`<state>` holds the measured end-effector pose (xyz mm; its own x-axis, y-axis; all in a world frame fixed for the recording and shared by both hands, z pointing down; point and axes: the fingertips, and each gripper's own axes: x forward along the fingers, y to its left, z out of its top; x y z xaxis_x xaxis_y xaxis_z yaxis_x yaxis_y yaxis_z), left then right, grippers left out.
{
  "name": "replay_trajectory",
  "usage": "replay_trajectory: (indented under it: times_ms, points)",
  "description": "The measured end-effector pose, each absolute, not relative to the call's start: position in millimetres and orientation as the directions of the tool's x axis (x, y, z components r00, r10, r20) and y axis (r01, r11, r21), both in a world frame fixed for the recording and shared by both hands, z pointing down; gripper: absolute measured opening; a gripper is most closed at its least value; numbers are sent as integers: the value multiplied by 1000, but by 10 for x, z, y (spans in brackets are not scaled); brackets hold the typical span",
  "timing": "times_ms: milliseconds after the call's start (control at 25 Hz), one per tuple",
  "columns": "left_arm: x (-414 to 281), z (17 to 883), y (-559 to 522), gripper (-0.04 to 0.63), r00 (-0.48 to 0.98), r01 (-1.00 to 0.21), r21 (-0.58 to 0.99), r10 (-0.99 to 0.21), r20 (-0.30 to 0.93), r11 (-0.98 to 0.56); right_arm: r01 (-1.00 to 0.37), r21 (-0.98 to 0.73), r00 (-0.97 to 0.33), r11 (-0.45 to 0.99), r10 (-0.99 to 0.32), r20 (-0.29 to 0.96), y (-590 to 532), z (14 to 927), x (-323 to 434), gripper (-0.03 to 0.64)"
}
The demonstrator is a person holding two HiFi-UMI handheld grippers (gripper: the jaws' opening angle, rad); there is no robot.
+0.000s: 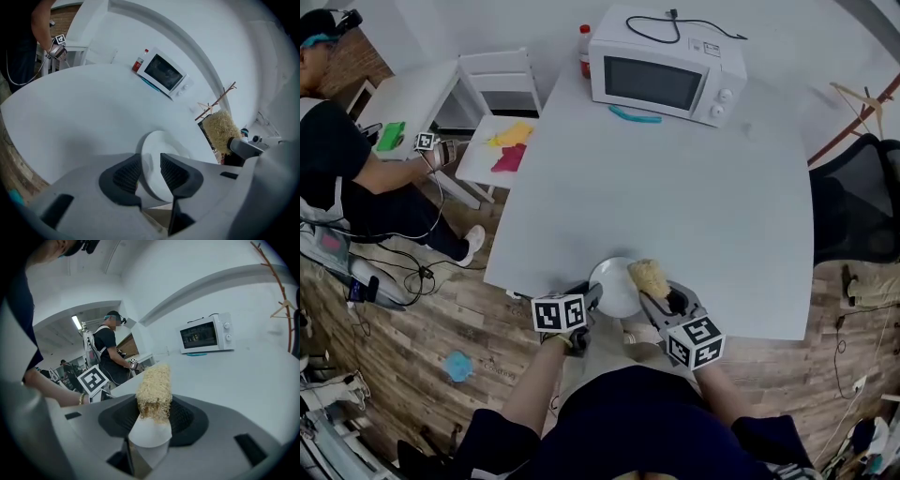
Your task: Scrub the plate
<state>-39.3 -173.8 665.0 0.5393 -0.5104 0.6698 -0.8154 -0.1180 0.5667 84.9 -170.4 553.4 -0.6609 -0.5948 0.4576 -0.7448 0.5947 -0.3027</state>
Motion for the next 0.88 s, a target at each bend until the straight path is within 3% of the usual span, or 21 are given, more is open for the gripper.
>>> replay_trajectory:
  times_ms: [80, 200, 520, 880]
  points:
    - [-393, 6663, -1777, 131, 538, -814, 572, -509, 672, -105, -742, -305, -664, 597, -591, 459, -1726, 5546, 829, 177]
    - [-423, 6677, -1794, 67, 521, -821, 564, -509, 685, -82, -740, -306, -666, 599, -589, 459, -1749, 5552, 816, 177]
    - [-449, 6686, -1797, 64, 497, -839, 538, -520, 695, -83, -744, -294, -658, 600, -580, 481, -1727, 5638, 858, 177]
    - [-384, 6492, -1812, 54, 489, -843, 526, -562, 667, -109, -725, -89, -599, 683, -561, 572, -1897, 5984, 771, 178]
